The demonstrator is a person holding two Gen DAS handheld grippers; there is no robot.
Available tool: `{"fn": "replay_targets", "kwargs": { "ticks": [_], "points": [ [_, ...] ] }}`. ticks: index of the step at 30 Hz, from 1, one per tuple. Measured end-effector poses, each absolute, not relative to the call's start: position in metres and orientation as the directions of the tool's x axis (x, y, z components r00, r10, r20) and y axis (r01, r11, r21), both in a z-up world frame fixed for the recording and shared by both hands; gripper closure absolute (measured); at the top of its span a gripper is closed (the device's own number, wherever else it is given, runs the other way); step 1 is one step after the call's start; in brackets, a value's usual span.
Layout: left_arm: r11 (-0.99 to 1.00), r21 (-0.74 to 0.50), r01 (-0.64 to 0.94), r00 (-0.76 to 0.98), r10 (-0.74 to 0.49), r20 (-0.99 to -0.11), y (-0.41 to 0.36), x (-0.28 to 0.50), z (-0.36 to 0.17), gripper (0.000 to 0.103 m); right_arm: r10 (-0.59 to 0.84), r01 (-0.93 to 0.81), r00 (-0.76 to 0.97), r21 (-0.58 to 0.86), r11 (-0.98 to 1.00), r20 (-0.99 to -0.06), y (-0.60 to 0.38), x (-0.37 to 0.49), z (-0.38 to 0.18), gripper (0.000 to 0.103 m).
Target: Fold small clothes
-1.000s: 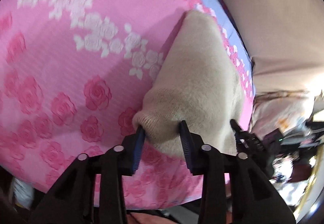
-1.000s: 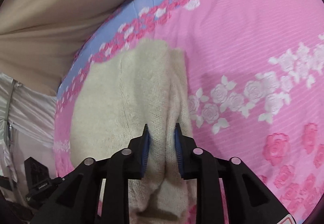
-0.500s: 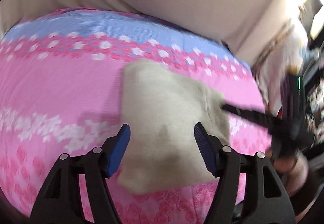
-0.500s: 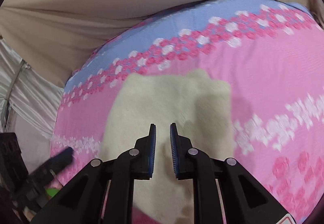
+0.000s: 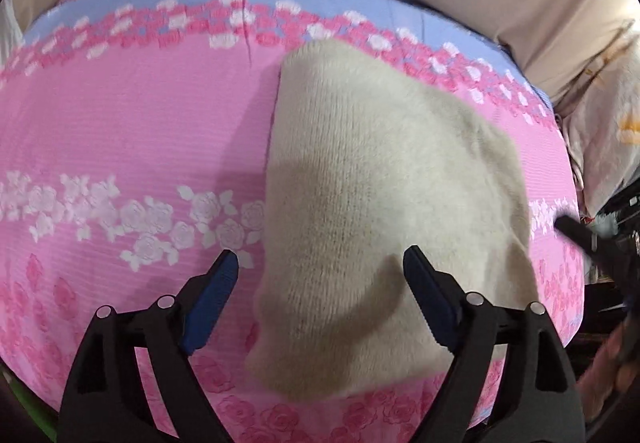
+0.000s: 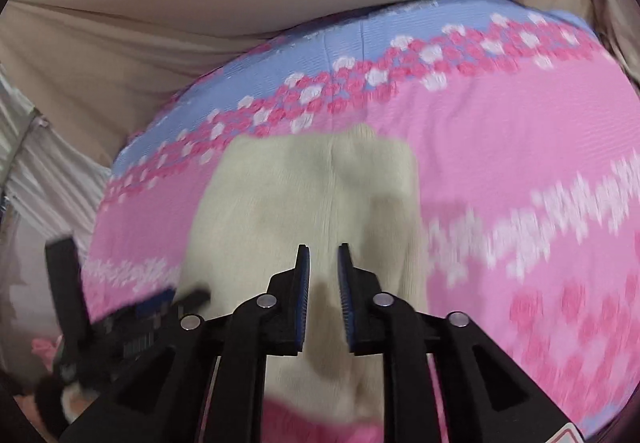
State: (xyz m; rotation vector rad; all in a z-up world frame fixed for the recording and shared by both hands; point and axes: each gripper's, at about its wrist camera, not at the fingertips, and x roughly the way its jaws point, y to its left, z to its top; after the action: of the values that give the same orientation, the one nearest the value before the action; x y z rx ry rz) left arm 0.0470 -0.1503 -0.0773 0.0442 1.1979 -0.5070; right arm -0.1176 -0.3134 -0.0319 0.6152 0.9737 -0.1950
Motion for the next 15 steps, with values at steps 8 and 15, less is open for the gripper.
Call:
{"fn": "replay_targets", "kwargs": {
  "ticks": [8, 15],
  "points": [
    [0.896, -0.150, 0.417, 0.263, -0.277, -0.924, -0.159, 0.048, -0.092, 0.019, 0.055, 0.513, 0.425, 0.290, 0.808, -0.903, -0.306, -0.141, -0.096, 0.099],
    [0.898, -0.127, 0.422, 0.284, -0.264, -0.922, -0.155, 0.044, -0.101, 0.014, -0.009, 0.508, 0.319, 0.163, 0.846, -0.948, -0.311, -0.146, -0.112, 0.099]
  ]
}}
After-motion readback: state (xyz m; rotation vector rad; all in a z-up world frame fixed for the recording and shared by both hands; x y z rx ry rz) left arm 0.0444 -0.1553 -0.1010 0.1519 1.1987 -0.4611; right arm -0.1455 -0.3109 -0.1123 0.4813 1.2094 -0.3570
